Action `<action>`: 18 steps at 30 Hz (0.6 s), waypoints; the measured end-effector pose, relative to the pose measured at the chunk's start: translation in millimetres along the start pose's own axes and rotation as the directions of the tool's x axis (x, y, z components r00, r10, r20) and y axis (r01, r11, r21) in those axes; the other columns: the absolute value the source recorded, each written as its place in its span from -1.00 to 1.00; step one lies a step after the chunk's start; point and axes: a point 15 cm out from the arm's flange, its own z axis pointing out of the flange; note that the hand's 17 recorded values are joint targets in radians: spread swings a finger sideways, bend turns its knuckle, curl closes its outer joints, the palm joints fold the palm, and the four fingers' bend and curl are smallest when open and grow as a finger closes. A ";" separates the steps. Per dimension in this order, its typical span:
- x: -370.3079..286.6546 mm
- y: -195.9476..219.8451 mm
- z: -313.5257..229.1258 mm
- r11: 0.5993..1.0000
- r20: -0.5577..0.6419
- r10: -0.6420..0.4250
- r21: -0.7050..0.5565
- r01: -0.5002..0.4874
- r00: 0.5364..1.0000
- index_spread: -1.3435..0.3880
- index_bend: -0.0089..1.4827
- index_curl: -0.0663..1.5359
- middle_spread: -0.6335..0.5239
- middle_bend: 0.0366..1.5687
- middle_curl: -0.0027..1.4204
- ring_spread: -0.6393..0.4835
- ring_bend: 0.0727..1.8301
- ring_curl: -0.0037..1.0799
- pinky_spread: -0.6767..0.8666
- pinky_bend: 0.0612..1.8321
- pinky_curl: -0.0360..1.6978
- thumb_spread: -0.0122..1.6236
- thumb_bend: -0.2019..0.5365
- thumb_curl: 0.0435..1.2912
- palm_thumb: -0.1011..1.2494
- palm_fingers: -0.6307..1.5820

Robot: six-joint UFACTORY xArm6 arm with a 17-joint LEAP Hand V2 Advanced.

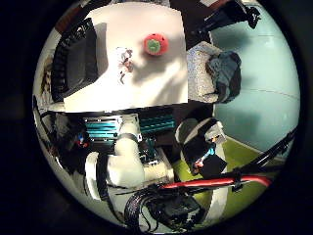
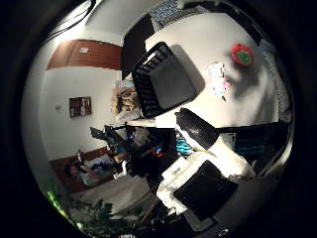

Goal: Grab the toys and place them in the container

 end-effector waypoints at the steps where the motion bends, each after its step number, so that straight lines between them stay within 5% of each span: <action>1: 1.6 -2.2 -0.4 1.000 -0.005 0.001 0.003 -0.001 1.000 0.09 -0.75 -0.52 0.09 -0.80 -0.57 0.47 -0.61 -0.68 0.51 -0.55 -0.69 0.47 -0.50 -0.55 0.14 -0.15; 10: 17.3 -27.4 -8.6 1.000 -0.066 0.008 -0.014 -0.009 0.998 0.10 -0.77 -0.54 0.11 -0.80 -0.56 0.47 -0.62 -0.65 0.50 -0.50 -0.67 0.45 -0.51 -0.56 0.09 -0.22; 18: 39.2 -99.6 -7.6 0.998 -0.114 0.024 0.068 -0.017 0.993 0.11 -0.76 -0.56 0.12 -0.80 -0.56 0.48 -0.63 -0.62 0.48 -0.46 -0.66 0.44 -0.51 -0.57 0.04 -0.26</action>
